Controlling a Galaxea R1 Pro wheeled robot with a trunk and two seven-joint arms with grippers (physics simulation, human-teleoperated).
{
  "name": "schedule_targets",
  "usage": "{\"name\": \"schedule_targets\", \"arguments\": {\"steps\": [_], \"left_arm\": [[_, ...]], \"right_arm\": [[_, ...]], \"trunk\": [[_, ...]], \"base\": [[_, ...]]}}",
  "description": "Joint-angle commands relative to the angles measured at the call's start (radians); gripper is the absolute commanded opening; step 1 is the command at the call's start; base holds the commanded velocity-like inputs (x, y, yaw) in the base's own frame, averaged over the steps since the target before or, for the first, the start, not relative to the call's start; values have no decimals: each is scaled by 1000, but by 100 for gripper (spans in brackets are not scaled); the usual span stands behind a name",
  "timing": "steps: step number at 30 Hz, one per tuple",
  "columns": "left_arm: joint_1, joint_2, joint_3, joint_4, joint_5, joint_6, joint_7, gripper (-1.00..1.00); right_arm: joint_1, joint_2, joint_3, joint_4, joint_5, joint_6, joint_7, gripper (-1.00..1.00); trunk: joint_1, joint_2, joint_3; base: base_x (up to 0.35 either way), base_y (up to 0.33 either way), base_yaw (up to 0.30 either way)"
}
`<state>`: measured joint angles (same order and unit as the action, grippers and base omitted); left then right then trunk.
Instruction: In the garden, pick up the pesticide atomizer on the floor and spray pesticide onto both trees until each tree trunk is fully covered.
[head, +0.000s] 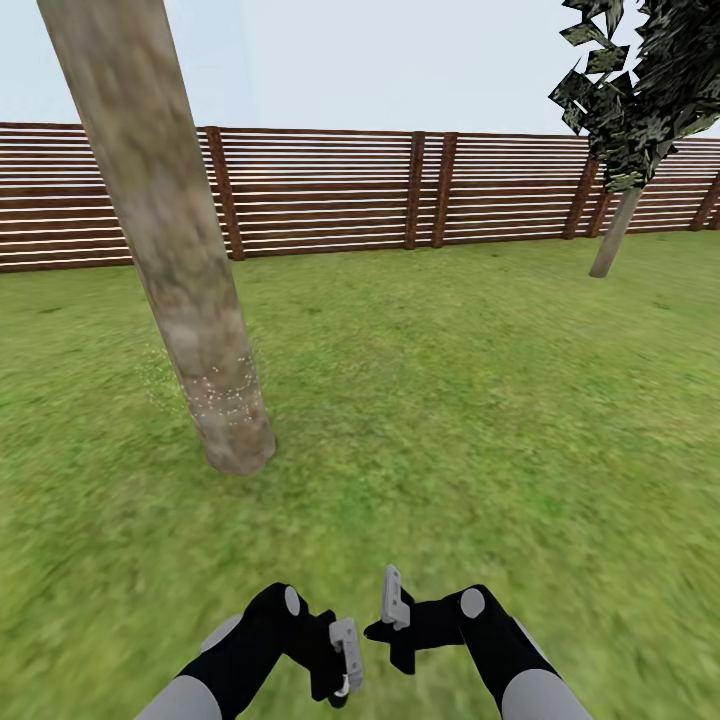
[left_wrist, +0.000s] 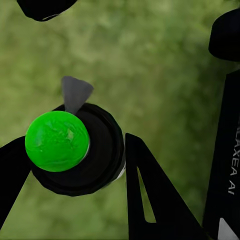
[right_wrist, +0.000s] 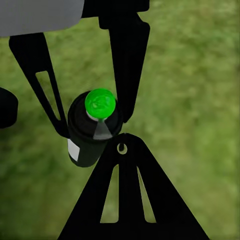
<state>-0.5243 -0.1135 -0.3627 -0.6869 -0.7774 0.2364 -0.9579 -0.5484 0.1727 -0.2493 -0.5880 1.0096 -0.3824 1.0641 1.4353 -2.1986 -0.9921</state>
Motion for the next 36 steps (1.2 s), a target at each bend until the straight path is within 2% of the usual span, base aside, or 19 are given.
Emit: {"name": "schedule_targets", "arguments": {"steps": [1,6,8,10,19,21,30,36], "left_arm": [[0,0,-1,-2,0,11,-9,-100],[0,-1,1,-3,6,11,-22,-100],[0,-2,0,-3,45,10,-22,-100],[0,-3,-1,-3,60,8,-20,-100],[0,-5,0,-6,65,8,16,-100],[0,-13,1,-6,66,8,25,-100],[-1,-18,0,-13,66,9,28,-100],[0,-11,4,-4,66,8,27,-100]], "right_arm": [[-1,2,-8,-1,7,-4,5,-100],[-1,2,-8,-12,7,-4,5,-100],[-1,2,-8,-14,7,-4,5,-100],[-1,2,-8,-15,7,-4,5,-100],[-1,2,-8,-15,7,-4,5,-100],[-1,2,-8,-15,7,-4,5,-100],[-1,2,-8,-15,7,-4,5,-100],[-1,2,-8,-15,7,-4,5,-100]], "trunk": [[0,0,-1],[0,0,-1],[0,0,-1],[0,0,-1],[0,0,-1],[0,0,-1],[0,0,-1],[0,0,-1]], "base": [[0,0,0],[0,0,0],[0,0,0],[0,0,0],[0,0,0],[0,0,0],[0,0,0],[0,0,0]]}}
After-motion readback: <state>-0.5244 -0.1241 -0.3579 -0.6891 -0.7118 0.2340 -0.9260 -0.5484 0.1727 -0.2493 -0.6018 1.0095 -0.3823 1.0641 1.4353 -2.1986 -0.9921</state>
